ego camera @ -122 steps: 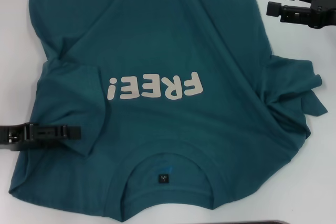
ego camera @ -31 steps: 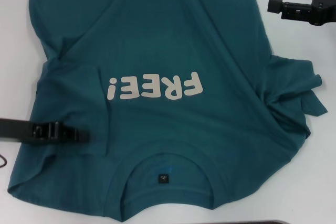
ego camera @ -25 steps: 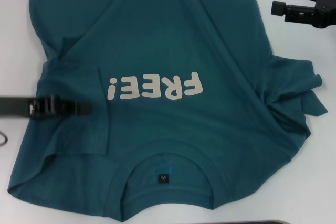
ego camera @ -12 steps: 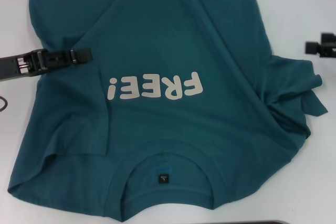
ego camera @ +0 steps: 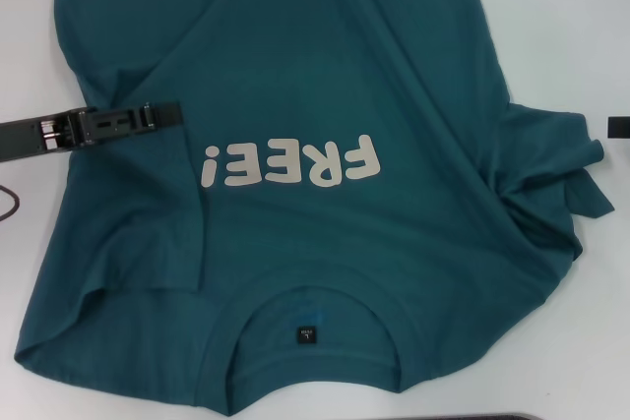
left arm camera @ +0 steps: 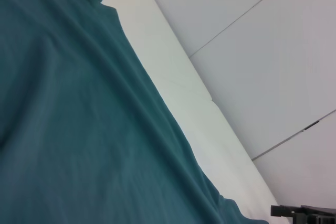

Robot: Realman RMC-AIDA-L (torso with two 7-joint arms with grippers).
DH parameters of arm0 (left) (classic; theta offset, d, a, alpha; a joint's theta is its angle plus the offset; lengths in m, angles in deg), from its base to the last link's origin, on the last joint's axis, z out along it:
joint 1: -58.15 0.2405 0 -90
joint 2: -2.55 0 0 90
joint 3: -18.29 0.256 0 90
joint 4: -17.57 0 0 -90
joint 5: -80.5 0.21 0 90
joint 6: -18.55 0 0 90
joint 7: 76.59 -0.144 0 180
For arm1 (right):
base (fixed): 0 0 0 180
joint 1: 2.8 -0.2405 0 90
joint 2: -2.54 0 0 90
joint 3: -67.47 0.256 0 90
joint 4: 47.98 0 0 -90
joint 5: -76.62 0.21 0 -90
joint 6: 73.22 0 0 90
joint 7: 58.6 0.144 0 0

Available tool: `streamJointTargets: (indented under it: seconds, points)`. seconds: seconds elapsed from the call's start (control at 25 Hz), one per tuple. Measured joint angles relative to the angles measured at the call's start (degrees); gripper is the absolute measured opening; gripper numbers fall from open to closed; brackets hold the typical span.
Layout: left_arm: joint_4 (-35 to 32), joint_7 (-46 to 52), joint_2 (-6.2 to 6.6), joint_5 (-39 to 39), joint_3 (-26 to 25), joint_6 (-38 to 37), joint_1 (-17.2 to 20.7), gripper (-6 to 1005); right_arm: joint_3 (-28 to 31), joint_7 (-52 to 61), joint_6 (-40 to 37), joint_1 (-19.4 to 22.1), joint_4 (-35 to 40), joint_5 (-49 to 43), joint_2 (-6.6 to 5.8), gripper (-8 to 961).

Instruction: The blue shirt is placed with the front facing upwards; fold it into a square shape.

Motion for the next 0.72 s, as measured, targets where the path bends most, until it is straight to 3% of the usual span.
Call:
streamJointTargets:
  seconds: [0.36, 0.72]
  points:
    - [-1.34, -0.28, 0.06, 0.02, 0.02, 2.13, -0.01, 923, -0.52, 3.74, 0.82, -2.56, -3.16, -4.75, 0.33, 899]
    - [-1.75, -0.74, 0.06, 0.12, 0.09, 2.9, 0.35, 921, -0.67, 3.81, 2.15, -4.56, -5.14, -5.63, 1.03, 898]
